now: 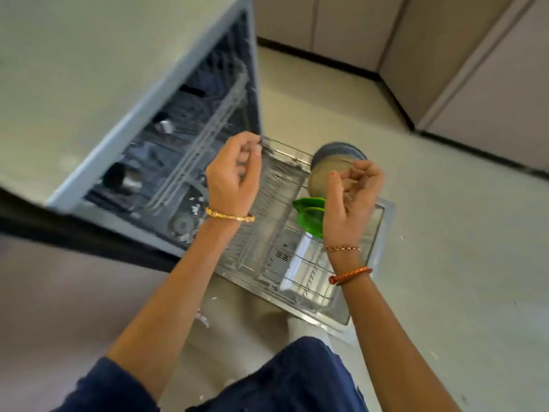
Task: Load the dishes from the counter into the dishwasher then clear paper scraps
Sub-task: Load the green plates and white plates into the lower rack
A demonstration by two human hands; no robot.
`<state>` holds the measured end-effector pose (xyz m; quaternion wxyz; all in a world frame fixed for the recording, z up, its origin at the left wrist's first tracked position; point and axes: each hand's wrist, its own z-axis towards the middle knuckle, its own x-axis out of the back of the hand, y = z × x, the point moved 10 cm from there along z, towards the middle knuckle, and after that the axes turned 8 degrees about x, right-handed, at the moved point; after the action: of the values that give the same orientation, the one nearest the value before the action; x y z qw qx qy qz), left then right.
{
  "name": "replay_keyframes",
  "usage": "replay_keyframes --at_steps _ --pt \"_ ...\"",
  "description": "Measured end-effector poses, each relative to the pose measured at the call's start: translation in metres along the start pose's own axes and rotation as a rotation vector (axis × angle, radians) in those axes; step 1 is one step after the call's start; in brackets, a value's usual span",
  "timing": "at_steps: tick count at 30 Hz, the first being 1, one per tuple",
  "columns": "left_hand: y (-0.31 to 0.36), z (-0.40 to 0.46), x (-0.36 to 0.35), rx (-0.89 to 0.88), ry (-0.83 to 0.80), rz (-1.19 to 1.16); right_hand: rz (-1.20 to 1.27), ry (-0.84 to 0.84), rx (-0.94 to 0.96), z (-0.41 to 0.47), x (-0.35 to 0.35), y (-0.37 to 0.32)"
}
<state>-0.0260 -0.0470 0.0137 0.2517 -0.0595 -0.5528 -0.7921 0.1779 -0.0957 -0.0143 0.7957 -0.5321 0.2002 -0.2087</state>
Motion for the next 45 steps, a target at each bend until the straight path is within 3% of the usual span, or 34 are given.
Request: replay_keyframes --at_steps 4,9,12,15,19,22,27,30,33,37,45 --pt "0.018 -0.044 0.125 0.156 0.129 -0.052 0.274 -0.165 -0.028 -0.064 -0.082 -0.081" --pt "0.018 -0.130 0.314 0.357 0.470 -0.048 0.474 -0.483 -0.237 -0.186 -0.199 -0.175" --pt "0.007 -0.189 0.422 0.485 0.773 -0.093 0.474 -0.770 -0.326 -0.271 -0.266 -0.219" --pt "-0.001 -0.261 0.513 0.581 1.113 -0.175 0.437 -1.078 -0.528 -0.370 -0.321 -0.237" --pt "-0.022 -0.335 0.590 0.680 1.361 -0.146 0.338 -1.278 -0.726 -0.466 -0.365 -0.238" --pt "-0.046 -0.368 0.633 0.791 1.458 -0.114 0.290 -1.284 -0.719 -0.506 -0.398 -0.230" --pt "-0.080 -0.372 0.680 0.921 1.504 0.062 0.040 -1.167 -0.177 -0.510 -0.452 -0.229" --pt "-0.098 -0.358 0.696 1.006 1.458 0.188 -0.035 -1.174 -0.036 -0.522 -0.469 -0.234" --pt "-0.104 -0.362 0.705 1.086 1.524 0.274 -0.118 -1.218 0.074 -0.530 -0.479 -0.231" --pt "-0.118 -0.381 0.720 1.096 1.688 -0.062 -0.059 -1.200 0.025 -0.525 -0.482 -0.230" --pt "-0.158 -0.372 0.739 1.120 1.607 -0.506 -0.037 -1.213 -0.002 -0.521 -0.516 -0.223"
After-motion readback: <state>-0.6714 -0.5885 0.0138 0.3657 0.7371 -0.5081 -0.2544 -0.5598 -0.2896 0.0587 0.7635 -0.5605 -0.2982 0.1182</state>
